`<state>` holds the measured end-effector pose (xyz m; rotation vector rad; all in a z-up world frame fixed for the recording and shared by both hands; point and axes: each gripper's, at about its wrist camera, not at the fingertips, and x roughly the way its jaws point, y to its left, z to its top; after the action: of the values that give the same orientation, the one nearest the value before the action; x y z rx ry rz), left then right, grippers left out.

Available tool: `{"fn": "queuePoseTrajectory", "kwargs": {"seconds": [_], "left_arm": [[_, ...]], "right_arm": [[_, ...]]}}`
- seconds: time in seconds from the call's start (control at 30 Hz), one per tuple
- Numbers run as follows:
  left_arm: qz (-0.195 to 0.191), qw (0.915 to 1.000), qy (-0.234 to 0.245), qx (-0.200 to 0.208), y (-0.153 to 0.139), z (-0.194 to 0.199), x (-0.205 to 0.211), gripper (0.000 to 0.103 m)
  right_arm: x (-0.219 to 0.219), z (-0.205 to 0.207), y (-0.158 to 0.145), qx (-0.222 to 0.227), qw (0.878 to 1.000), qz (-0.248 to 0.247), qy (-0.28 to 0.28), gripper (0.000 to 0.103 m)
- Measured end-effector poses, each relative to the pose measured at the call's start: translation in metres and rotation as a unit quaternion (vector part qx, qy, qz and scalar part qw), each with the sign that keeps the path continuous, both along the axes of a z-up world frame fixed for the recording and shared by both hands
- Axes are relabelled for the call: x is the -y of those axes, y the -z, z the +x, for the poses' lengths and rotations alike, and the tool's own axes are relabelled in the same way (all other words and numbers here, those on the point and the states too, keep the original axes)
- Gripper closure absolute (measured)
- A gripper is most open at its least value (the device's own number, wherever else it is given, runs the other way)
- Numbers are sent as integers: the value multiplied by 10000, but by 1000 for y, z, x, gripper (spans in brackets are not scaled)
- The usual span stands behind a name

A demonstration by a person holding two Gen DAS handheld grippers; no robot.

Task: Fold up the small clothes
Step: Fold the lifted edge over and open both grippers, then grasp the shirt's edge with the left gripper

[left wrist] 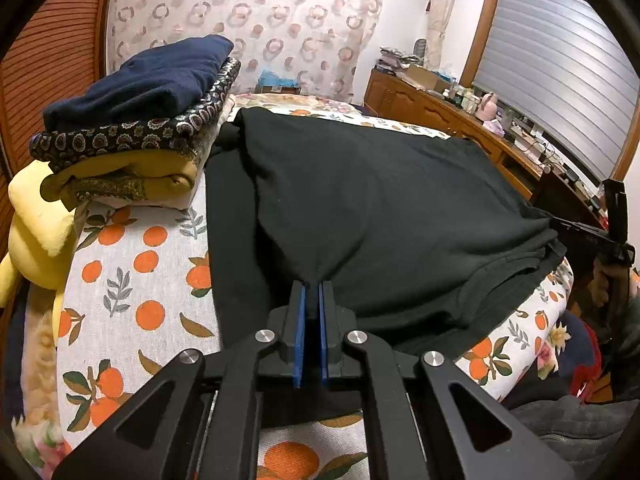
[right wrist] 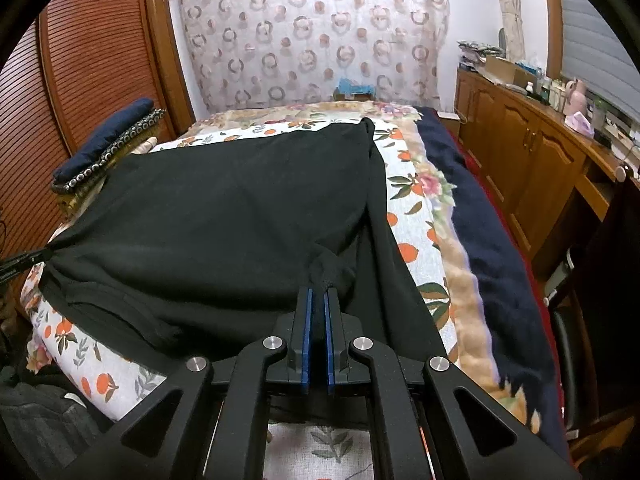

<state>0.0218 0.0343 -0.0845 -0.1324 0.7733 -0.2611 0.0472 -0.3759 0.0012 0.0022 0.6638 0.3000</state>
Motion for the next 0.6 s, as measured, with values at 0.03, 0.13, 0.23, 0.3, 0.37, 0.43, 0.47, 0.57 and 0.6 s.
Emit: {"fn": "queuePoseTrajectory", "kwargs": {"seconds": [0.03, 0.13, 0.23, 0.3, 0.37, 0.43, 0.47, 0.57, 0.6], "left_arm": [[-19, 10000, -3, -11, 0, 0, 0, 97], [9, 10000, -51, -57, 0, 2, 2, 95], [70, 9999, -124, -13, -1, 1, 1, 79], [124, 9997, -188, 37, -4, 1, 0, 60], [162, 9996, -218, 56, -5, 2, -3, 54], [176, 9996, -224, 27, -4, 4, -5, 40], [154, 9996, -240, 17, -3, 5, -6, 29], [126, 9994, -329, -56, 2, 8, -10, 24], [163, 9991, -395, -78, 4, 9, -11, 24]], "right_arm": [[-1, -2, -3, 19, 10000, -26, 4, 99], [-5, -10, -11, 121, 9998, -145, 67, 89], [-5, -13, -15, 259, 9993, -240, 147, 66], [-10, -17, -21, 355, 9990, -244, 111, 56], [-17, -20, -22, 418, 9988, -246, 7, 52], [-24, -22, -21, 473, 9986, -212, -121, 49], [-30, -23, -21, 492, 9984, -187, -211, 47], [-48, -20, -14, 479, 9979, -136, -410, 39], [-56, -18, -11, 465, 9976, -135, -494, 37]]}}
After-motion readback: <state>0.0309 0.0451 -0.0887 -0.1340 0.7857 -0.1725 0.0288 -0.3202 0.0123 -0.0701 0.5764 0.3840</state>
